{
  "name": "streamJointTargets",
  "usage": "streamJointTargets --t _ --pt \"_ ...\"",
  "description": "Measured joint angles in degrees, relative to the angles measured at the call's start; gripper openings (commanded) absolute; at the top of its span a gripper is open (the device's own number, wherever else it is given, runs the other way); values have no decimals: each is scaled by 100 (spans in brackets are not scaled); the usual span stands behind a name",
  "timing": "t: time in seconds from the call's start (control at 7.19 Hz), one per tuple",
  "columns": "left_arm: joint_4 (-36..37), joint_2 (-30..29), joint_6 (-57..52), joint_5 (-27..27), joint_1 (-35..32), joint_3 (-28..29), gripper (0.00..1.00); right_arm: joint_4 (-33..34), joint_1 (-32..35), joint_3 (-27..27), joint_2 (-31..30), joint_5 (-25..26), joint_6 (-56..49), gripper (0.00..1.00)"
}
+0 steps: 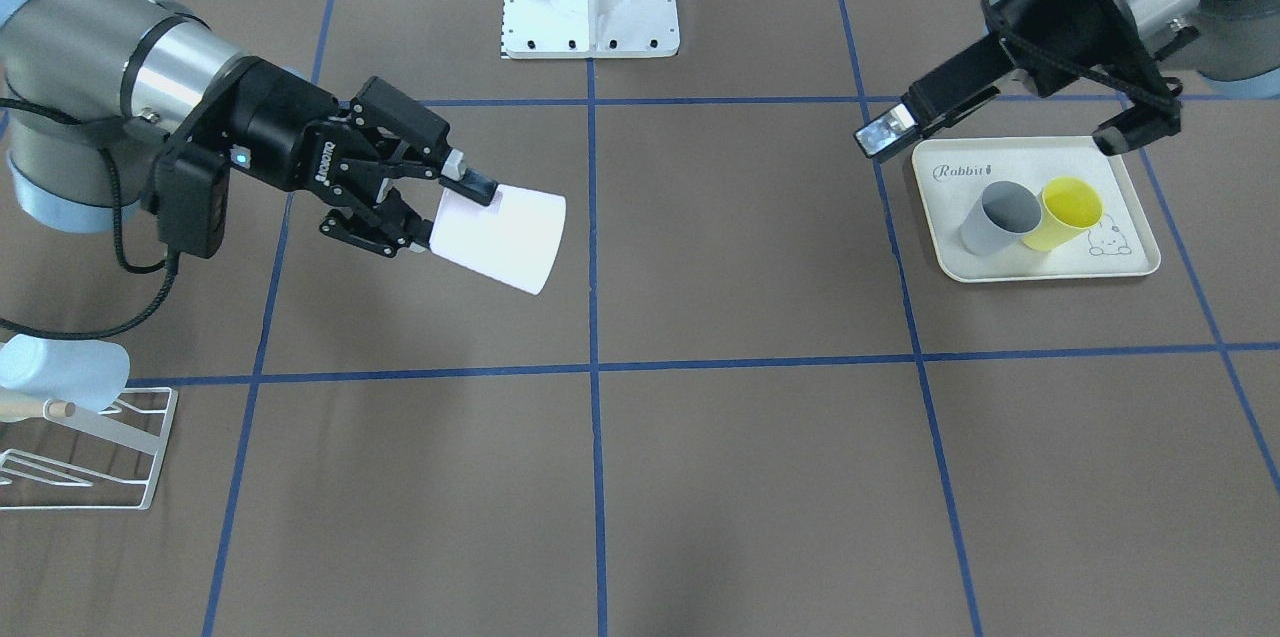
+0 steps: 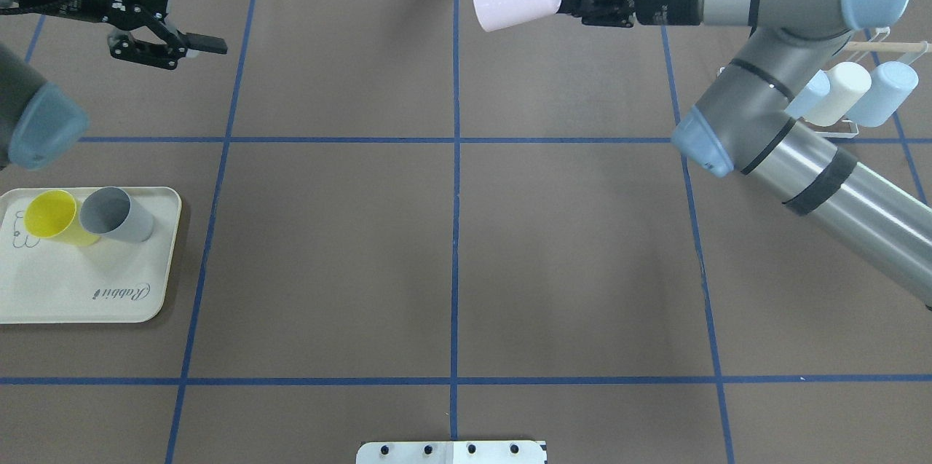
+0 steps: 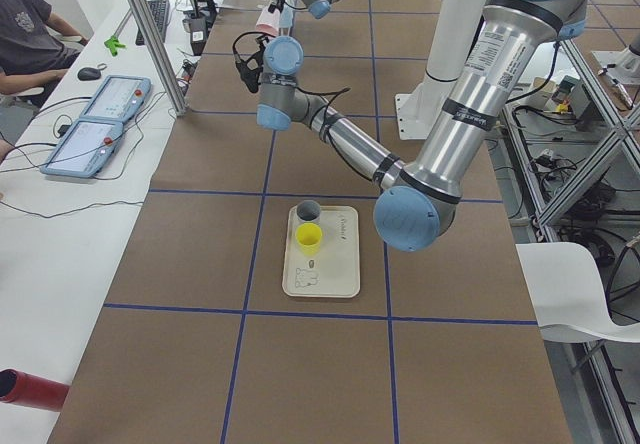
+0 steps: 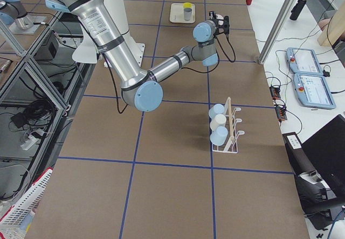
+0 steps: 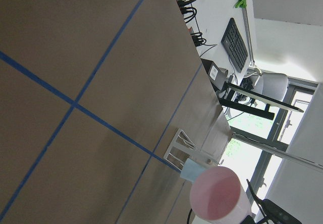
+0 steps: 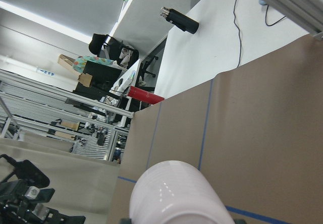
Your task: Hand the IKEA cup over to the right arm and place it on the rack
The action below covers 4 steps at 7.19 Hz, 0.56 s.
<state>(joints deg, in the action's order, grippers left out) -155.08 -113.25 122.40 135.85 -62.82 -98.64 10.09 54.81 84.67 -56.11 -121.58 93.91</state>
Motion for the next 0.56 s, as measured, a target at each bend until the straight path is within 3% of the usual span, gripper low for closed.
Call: streamJointTargets --t 0.28,0.56 --pt "304 452 -977 91 -234 -5 100 981 593 106 -99 -574 -848 39" --pt "978 692 -2171 88 -523 -27 100 2400 967 465 -285 -780 -1917 39"
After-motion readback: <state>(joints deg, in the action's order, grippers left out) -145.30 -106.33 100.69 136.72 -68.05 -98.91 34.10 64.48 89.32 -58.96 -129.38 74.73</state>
